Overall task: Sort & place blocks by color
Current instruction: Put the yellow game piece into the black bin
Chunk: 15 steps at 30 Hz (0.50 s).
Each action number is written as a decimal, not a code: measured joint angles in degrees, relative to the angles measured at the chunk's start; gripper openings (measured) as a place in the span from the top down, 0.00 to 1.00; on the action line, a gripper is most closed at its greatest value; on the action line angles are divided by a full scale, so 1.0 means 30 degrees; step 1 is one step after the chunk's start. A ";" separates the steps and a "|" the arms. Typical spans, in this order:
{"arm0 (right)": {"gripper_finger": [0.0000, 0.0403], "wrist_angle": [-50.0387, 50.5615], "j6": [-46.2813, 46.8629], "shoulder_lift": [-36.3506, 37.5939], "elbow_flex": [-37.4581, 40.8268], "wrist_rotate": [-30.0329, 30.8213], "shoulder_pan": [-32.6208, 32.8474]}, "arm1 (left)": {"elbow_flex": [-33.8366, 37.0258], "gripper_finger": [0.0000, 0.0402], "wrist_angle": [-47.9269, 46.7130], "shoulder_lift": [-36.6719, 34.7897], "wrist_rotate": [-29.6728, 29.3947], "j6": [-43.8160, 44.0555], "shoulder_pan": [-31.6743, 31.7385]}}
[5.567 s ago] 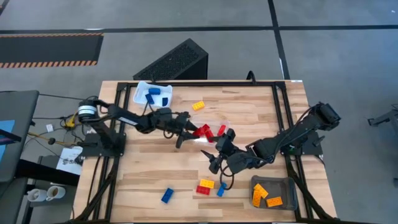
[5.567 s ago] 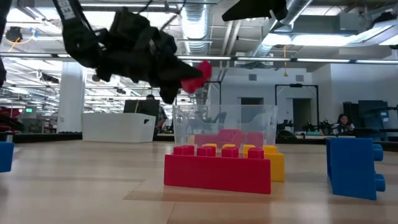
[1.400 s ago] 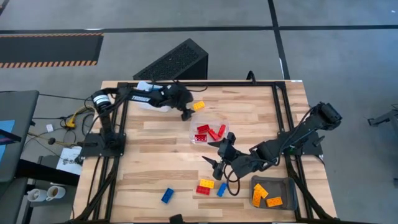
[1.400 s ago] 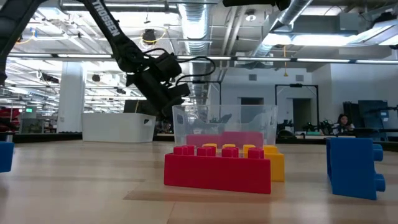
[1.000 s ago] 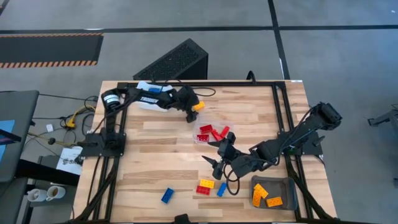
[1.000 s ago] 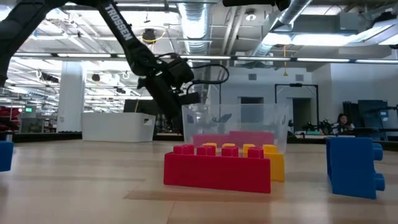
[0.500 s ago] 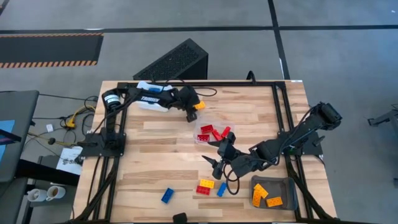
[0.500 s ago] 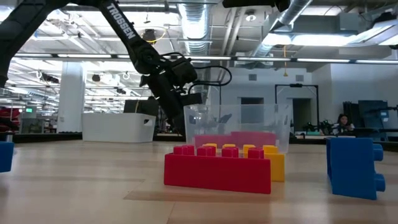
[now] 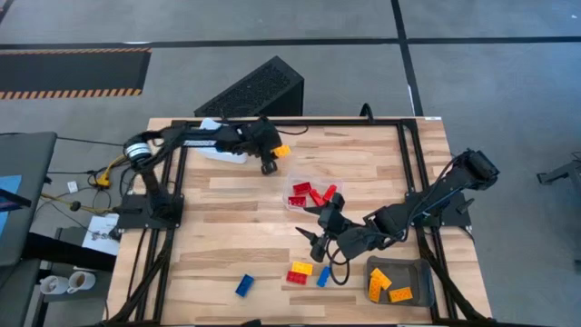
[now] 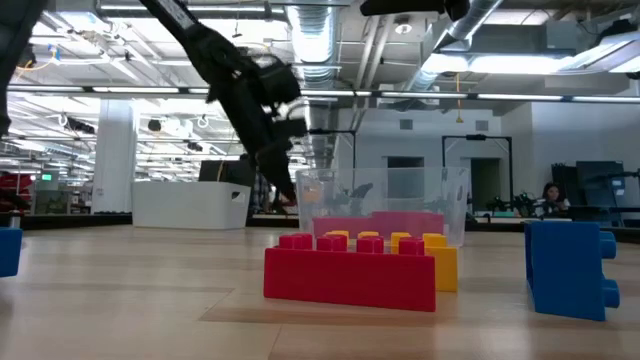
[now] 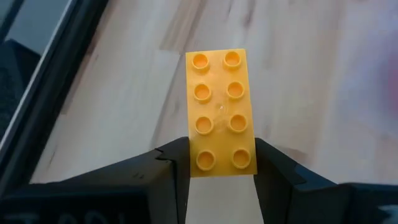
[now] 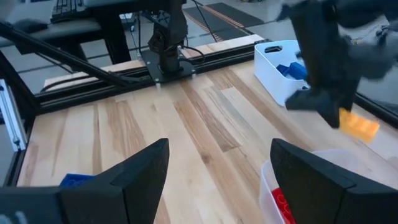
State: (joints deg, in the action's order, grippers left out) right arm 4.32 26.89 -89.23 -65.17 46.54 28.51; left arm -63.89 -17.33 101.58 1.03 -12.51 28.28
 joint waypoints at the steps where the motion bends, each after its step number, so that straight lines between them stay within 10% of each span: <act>1: 0.25 0.0007 0.0145 0.0000 0.0000 0.0000 0.0000 | 0.0334 0.75 -0.0017 -0.0602 0.0187 0.0214 -0.0141; 15: 0.25 0.0722 0.1614 -0.0600 -0.0039 -0.0015 -0.0811 | 1.0423 0.75 1.1217 -1.1491 0.4043 0.5635 -0.5588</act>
State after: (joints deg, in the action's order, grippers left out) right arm 6.48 31.73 -91.03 -65.28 46.50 26.08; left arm -32.62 16.32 67.11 13.15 4.40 11.52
